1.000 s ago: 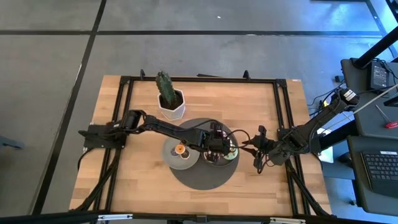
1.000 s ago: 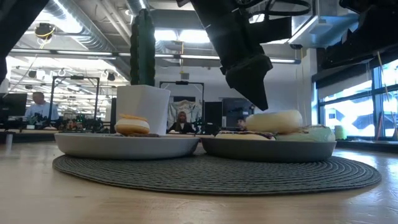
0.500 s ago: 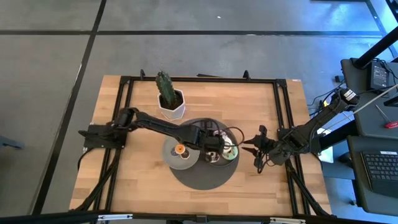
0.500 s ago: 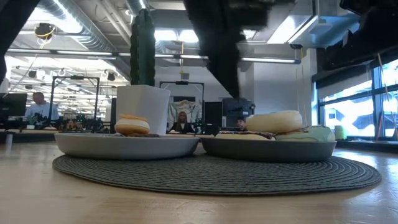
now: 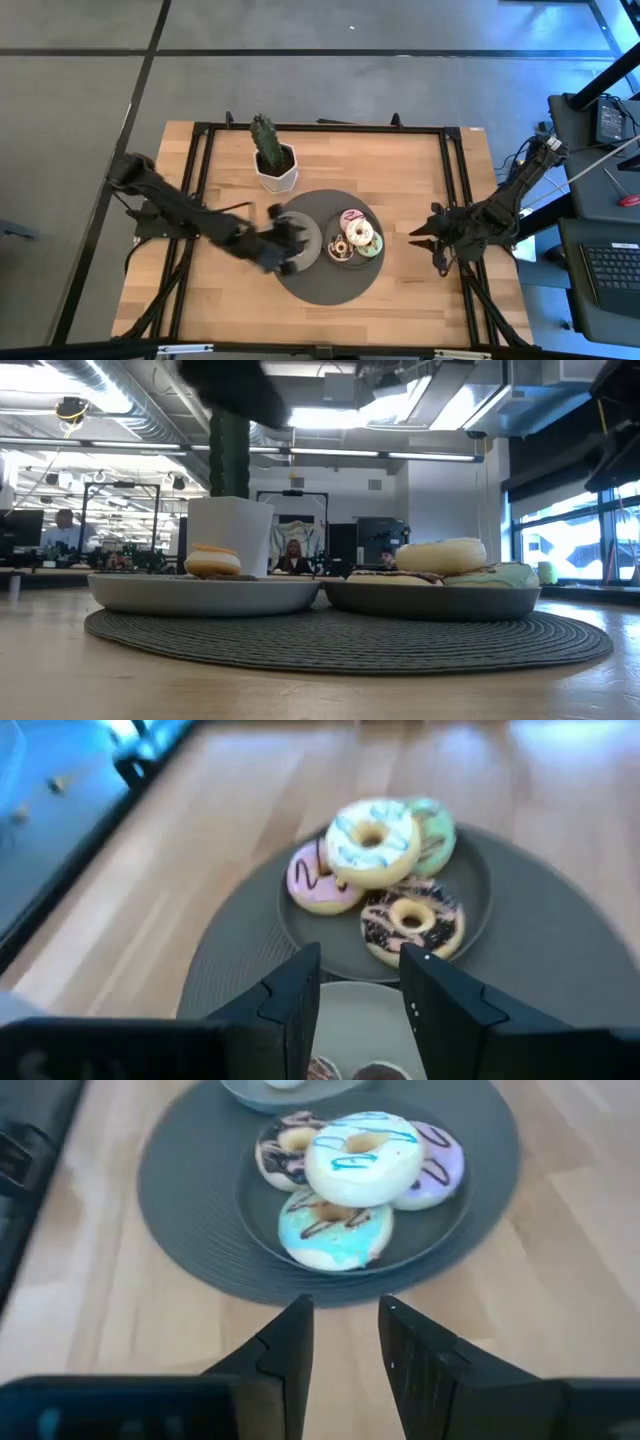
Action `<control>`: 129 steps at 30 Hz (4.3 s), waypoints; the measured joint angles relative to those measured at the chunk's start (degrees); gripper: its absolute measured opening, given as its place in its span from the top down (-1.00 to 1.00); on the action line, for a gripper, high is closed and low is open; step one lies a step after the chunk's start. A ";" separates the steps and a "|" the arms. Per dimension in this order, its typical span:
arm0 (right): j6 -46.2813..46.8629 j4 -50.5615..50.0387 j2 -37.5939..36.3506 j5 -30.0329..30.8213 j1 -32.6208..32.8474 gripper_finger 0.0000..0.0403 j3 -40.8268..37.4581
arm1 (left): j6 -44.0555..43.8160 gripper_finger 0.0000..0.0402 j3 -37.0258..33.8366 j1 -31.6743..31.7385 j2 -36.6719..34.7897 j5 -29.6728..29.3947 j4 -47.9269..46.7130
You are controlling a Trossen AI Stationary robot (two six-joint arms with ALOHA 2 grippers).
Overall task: Pick & Place donuts
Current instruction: Return to Home Position
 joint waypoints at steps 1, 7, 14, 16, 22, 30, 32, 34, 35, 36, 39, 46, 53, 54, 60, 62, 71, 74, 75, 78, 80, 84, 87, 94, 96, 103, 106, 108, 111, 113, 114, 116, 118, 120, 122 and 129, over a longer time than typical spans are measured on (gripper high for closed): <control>-0.21 1.61 -1.45 0.18 0.51 0.41 -1.57 | -0.45 0.34 -3.56 -1.78 -2.54 -2.26 3.06; -3.86 5.87 -12.63 0.31 1.42 0.41 -7.52 | -4.99 0.33 -22.86 -7.51 -17.06 -5.14 22.87; -12.16 5.44 -27.26 0.86 1.38 0.41 -10.01 | -0.60 0.33 -36.89 -5.07 -30.24 -0.68 35.66; -13.63 5.38 -30.86 0.83 1.38 0.41 -10.78 | -0.92 0.34 -39.67 -4.77 -32.97 -0.65 35.28; -16.05 4.88 -39.13 -0.76 1.38 0.41 -13.20 | -1.61 0.33 -45.92 -4.46 -40.05 -0.87 36.36; -20.04 5.93 -39.50 2.09 1.36 0.41 -13.33 | -0.47 0.33 -49.74 0.57 -50.21 2.92 34.00; -20.82 6.09 -39.50 2.93 1.36 0.41 -13.31 | 0.98 0.34 -49.74 3.31 -53.35 4.66 31.30; -21.06 6.13 -39.50 3.33 1.36 0.41 -13.31 | 2.64 0.34 -49.78 6.30 -56.64 6.83 29.20; -21.00 6.34 -39.50 3.35 1.36 0.41 -13.31 | 3.61 0.34 -49.78 7.80 -58.13 7.92 28.07; -20.42 6.44 -39.50 3.36 1.36 0.41 -13.31 | 4.34 0.34 -49.78 9.35 -59.65 9.26 26.85; -18.85 6.52 -39.50 3.39 1.36 0.41 -13.31 | 5.93 0.33 -49.78 13.64 -63.95 12.72 23.61; -17.30 6.52 -39.50 3.41 1.36 0.41 -13.31 | 7.48 0.33 -49.78 20.83 -70.80 17.38 16.93; -20.89 6.62 -39.50 4.94 1.37 0.41 -13.31 | 8.65 0.34 -56.11 24.19 -75.48 22.14 23.03; -21.11 6.97 -39.50 5.47 1.36 0.41 -13.31 | 8.65 0.33 -57.12 24.51 -76.23 22.72 23.66; -21.72 7.18 -39.47 5.82 1.36 0.41 -13.27 | 6.59 0.32 -61.39 26.16 -80.29 23.21 22.71; -23.32 7.19 -39.45 5.83 1.37 0.41 -13.27 | 6.52 0.32 -61.39 26.49 -80.58 23.24 23.03; -34.80 15.40 -39.45 6.00 1.38 0.41 -13.27 | 13.98 0.33 -61.39 26.51 -80.49 21.77 22.87; -36.48 16.42 -38.97 5.37 1.38 0.41 -13.25 | 14.00 0.32 -61.39 26.51 -80.49 21.77 22.87; -37.54 16.80 -38.65 5.56 1.36 0.41 -13.25 | 14.00 0.32 -61.39 26.51 -80.49 21.79 22.87; -41.15 20.55 -37.82 8.69 1.36 0.41 -13.25 | 14.01 0.32 -61.39 26.51 -80.49 21.80 22.85; -44.11 22.84 -37.77 8.48 1.36 0.41 -13.25 | 14.00 0.33 -61.39 26.51 -80.49 21.82 22.85; -48.52 25.22 -37.65 7.31 1.36 0.40 -13.25 | 14.02 0.34 -61.39 26.51 -80.49 21.84 22.85; -48.30 26.16 -36.97 8.94 0.57 0.29 -13.25 | 14.02 0.33 -61.39 26.51 -80.49 21.84 22.85; -41.29 26.68 -33.46 14.82 -3.43 -0.05 -13.25 | 14.02 0.32 -61.39 26.51 -80.49 21.83 22.85; -38.95 28.09 -31.48 14.83 -4.84 -0.12 -13.25 | 14.02 0.33 -61.39 26.51 -80.49 21.84 22.85; -42.44 37.33 -20.47 9.62 -10.32 -0.19 -13.16 | 14.02 0.34 -61.39 26.51 -80.49 21.83 22.85; -43.51 38.01 -13.12 4.56 -13.66 -0.15 -10.42 | 14.02 0.33 -61.39 26.51 -80.49 21.83 22.85; -43.43 37.53 -7.86 0.40 -16.25 -0.12 -7.84 | 14.02 0.33 -61.39 26.51 -80.49 21.83 22.85; -41.93 34.94 0.65 -6.26 -20.39 -0.08 -3.51 | 14.02 0.34 -61.39 26.51 -80.47 21.84 22.85; -40.73 31.93 6.43 -10.81 -22.99 -0.05 -0.79 | 14.02 0.34 -61.39 26.51 -80.47 21.82 22.85; -40.59 30.59 9.35 -12.96 -24.26 -0.04 0.54 | 14.02 0.34 -61.39 26.51 -80.47 21.84 22.85; -40.59 29.16 14.94 -17.23 -26.53 -0.02 2.98 | 14.02 0.34 -61.39 26.51 -80.48 21.83 22.85; -40.92 27.89 20.15 -21.72 -28.46 0.01 5.80 | 14.02 0.33 -61.39 26.51 -80.47 21.82 22.85; -42.23 26.42 24.72 -25.33 -29.93 0.03 8.92 | 14.02 0.32 -61.39 26.51 -80.47 21.82 22.85; -43.81 24.91 28.75 -27.46 -30.62 0.06 11.79 | 14.02 0.32 -61.39 26.51 -80.47 21.83 22.85; -45.48 21.03 40.30 -27.83 -31.88 0.14 18.51 | 14.02 0.34 -61.39 26.51 -80.47 21.82 22.85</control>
